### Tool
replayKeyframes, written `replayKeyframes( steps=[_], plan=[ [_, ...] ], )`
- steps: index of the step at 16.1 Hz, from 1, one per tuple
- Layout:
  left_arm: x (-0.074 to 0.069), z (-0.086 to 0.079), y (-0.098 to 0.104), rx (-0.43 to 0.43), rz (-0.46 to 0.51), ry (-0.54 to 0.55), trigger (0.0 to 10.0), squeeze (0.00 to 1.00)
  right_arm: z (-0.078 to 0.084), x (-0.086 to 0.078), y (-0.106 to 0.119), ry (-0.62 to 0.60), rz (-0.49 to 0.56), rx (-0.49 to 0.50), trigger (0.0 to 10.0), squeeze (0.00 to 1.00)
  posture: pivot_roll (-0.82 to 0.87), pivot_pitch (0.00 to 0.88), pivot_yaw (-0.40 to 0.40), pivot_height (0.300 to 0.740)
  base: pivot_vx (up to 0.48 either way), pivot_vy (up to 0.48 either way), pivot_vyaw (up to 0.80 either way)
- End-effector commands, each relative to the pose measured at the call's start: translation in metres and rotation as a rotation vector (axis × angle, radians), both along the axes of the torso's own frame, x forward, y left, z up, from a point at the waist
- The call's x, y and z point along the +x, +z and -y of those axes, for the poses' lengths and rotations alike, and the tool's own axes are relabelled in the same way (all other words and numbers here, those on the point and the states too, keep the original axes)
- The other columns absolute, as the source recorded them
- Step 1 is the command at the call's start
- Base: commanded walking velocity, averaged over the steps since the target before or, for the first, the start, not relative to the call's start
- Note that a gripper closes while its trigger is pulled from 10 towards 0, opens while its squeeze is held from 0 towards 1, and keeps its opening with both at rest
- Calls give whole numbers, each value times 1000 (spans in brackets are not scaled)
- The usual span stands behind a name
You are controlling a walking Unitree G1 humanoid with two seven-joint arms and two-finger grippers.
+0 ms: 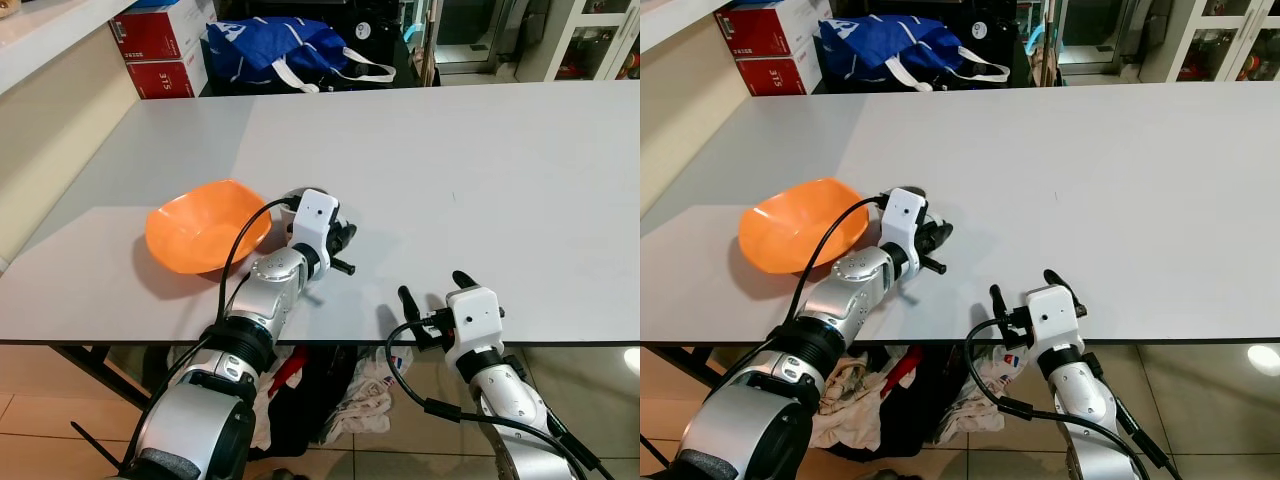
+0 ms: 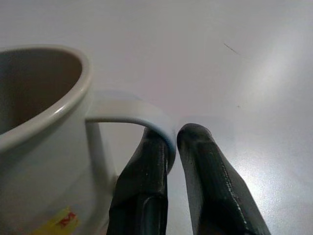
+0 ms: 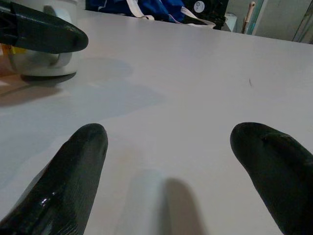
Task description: Setting the table
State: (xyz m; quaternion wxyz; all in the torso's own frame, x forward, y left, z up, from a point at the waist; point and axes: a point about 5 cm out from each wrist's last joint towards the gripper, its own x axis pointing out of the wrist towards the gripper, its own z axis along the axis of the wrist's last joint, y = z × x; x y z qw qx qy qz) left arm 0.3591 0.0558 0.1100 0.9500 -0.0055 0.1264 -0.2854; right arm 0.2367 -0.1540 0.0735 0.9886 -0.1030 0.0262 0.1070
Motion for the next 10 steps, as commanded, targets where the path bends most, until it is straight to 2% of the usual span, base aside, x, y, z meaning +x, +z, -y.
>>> replayKeyframes(
  steps=[1, 10],
  plan=[
    [-1, -5, -7, 21, -27, 19, 10000, 1000, -2, -1, 3, 8, 5, 1, 10000, 0, -173, 0, 108, 736, 0, 0, 0],
    [-2, -5, -7, 16, -41, 39, 10000, 1000, -2, 1, 3, 12, 3, -1, 10000, 0, -167, 0, 106, 736, 0, 0, 0]
  ],
)
